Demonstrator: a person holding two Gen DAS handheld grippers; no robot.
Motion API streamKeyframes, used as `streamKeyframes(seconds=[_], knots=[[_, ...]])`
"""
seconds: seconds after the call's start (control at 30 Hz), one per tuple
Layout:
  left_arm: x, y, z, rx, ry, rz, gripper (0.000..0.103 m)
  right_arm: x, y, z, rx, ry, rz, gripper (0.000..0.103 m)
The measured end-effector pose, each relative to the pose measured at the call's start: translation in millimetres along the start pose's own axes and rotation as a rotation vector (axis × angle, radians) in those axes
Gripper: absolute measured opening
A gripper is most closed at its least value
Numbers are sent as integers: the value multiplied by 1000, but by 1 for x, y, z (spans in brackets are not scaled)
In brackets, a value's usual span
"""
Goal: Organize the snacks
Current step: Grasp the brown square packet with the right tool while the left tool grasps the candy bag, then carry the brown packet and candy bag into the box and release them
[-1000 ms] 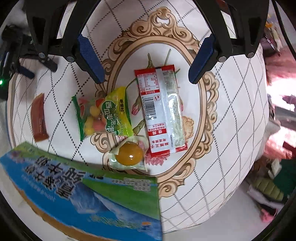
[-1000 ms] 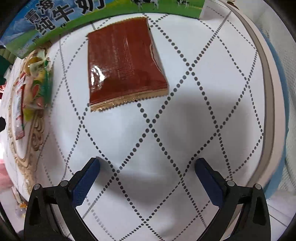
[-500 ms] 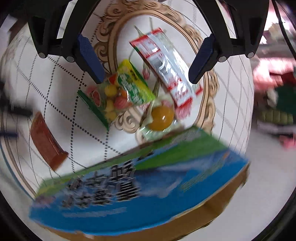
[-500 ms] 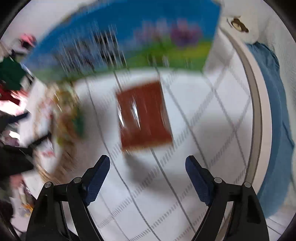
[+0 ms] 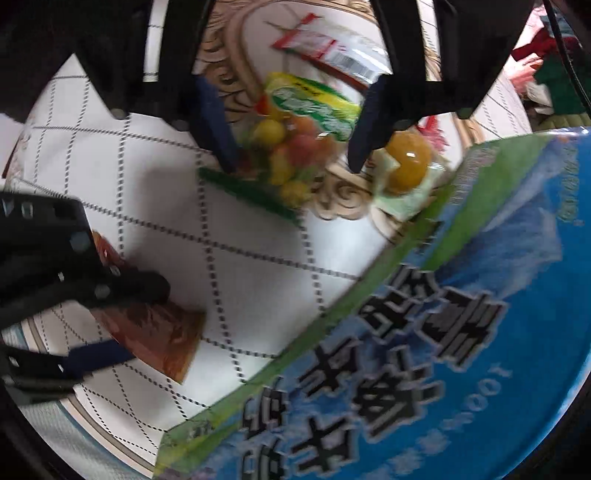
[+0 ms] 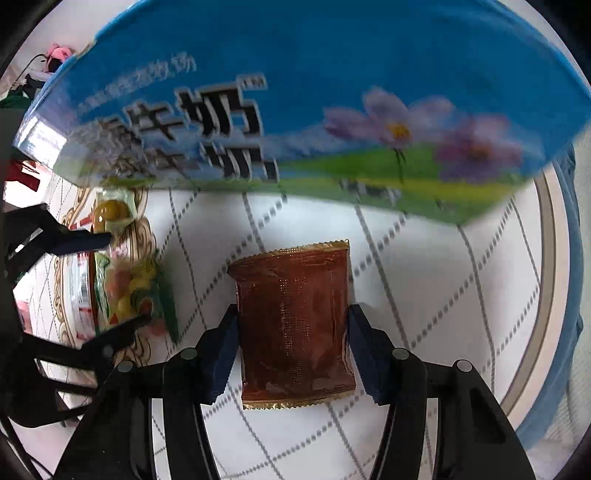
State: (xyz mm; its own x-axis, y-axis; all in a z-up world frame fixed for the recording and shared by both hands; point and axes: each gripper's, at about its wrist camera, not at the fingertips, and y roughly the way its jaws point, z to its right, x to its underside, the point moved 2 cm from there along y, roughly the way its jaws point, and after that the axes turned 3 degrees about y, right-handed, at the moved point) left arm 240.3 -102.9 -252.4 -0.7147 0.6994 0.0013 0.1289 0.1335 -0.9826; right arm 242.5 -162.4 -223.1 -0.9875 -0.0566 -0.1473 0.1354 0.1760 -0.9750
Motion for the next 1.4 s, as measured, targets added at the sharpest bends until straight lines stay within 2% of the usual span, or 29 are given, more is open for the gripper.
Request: streamKeyframes(seconds=[0.07, 0.13, 0.2, 0.3, 0.37, 0.43, 0.53, 0.63, 0.67, 0.73, 0.8, 0.9, 0.97, 1.03, 1.1, 1.17, 1.27, 1.4], knots=[[2, -2, 1, 4, -48, 9, 54, 13, -4, 4, -1, 10, -11, 59], [10, -1, -4, 25, -142, 3, 54, 26, -6, 8, -7, 22, -31, 59], [22, 2, -15, 106, -294, -21, 53, 40, -9, 13, -29, 45, -57, 59], [49, 13, -32, 284, -541, -73, 54, 57, -9, 18, -60, 68, -86, 59], [63, 20, -38, 389, -649, -92, 54, 64, -8, 27, -74, 88, -95, 60], [68, 24, -39, 443, -671, -107, 55, 71, -7, 34, -95, 118, -105, 61], [81, 26, -39, 476, -677, -127, 56, 71, -7, 43, -106, 129, -120, 63], [85, 22, -30, 463, -611, -135, 57, 64, -1, 39, -102, 127, -126, 64], [86, 20, -24, 452, -574, -133, 59, 49, 1, 31, -101, 123, -128, 64], [79, 13, -3, 436, -514, -132, 68, 46, 7, 22, -98, 117, -130, 64], [75, 13, 12, 408, -453, -155, 72, 45, 12, 14, -99, 116, -135, 66], [74, 24, 31, 354, -423, -184, 72, 47, 21, 4, -85, 106, -135, 66], [75, 21, 34, 330, -494, -151, 67, 50, 21, 2, -66, 87, -130, 66], [86, 20, 33, 329, -598, -124, 55, 52, 19, 2, -51, 96, -109, 63], [92, 20, 27, 360, -722, -90, 55, 55, 20, -2, -44, 106, -97, 61], [97, 24, 25, 379, -802, -74, 55, 61, 20, -4, -45, 108, -102, 61], [100, 32, 30, 376, -850, -66, 55, 64, 25, -10, -33, 109, -102, 63], [110, 41, 43, 330, -849, -59, 55, 65, 35, -15, 0, 116, -102, 65]])
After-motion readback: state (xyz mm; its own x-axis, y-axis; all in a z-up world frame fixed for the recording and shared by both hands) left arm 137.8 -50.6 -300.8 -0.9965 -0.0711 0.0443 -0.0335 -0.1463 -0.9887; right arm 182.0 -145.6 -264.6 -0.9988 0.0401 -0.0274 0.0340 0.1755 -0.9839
